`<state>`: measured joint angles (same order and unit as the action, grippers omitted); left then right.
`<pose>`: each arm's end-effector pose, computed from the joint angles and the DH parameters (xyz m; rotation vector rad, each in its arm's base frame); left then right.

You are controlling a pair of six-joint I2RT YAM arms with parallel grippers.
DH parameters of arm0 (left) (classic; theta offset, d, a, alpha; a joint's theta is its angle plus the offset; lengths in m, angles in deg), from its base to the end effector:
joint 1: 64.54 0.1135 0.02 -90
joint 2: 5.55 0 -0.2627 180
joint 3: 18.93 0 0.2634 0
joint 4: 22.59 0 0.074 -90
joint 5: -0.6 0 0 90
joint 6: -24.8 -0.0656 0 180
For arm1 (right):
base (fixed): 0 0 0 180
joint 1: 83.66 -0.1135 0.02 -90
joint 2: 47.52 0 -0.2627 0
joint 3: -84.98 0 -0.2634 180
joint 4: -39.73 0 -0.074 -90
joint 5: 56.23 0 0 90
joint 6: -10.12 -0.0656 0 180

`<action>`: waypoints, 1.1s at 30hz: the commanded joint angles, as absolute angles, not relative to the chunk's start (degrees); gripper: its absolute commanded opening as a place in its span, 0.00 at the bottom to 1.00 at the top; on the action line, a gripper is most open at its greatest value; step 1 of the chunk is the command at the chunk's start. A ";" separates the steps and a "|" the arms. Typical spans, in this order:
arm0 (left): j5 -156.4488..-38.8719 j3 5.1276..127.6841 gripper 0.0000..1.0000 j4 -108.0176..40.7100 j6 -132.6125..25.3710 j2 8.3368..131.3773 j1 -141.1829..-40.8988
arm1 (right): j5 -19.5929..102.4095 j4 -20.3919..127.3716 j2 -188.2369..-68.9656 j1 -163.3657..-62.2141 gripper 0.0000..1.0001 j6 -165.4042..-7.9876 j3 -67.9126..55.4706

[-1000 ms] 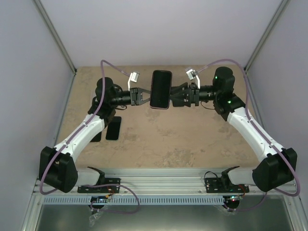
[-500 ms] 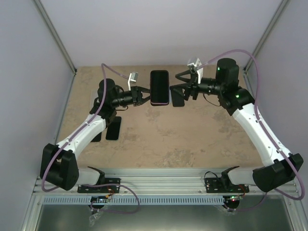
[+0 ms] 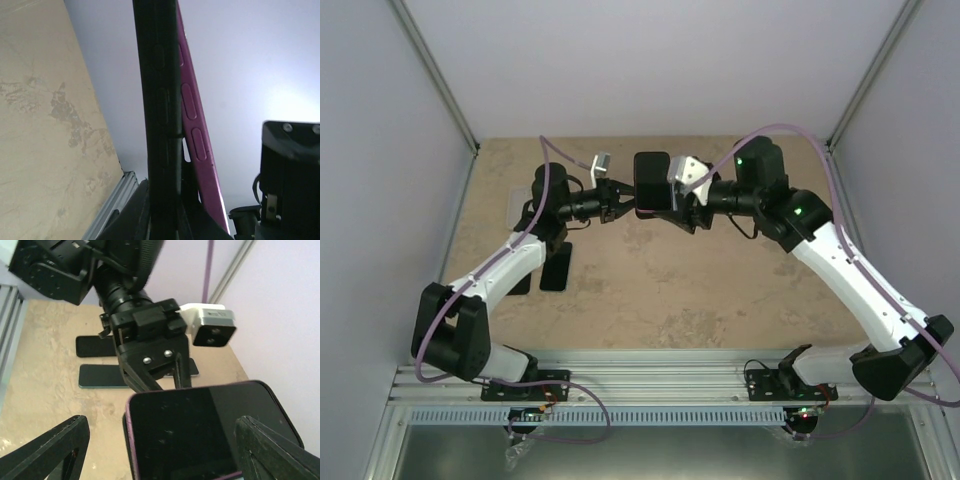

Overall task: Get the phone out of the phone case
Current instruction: Remove the phone case from the phone.

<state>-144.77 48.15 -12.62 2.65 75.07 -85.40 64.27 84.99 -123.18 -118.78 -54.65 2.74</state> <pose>0.3025 -0.1731 0.3041 0.0965 2.0124 -1.8649 0.2418 0.2107 0.4158 -1.2759 1.5006 0.6368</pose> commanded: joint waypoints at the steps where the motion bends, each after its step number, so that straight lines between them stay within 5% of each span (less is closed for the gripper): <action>1: -145.03 48.92 0.00 -8.99 3.90 75.46 -84.93 | 55.98 87.21 -122.03 -122.11 0.81 -45.74 2.78; 27: -145.23 47.89 0.00 -6.29 7.12 76.74 -84.93 | 30.55 77.19 -124.85 -132.60 0.64 -32.42 -5.02; 33: -145.14 47.24 0.00 -6.45 6.96 76.45 -84.94 | 24.95 73.05 -124.76 -133.60 0.52 -31.26 -6.25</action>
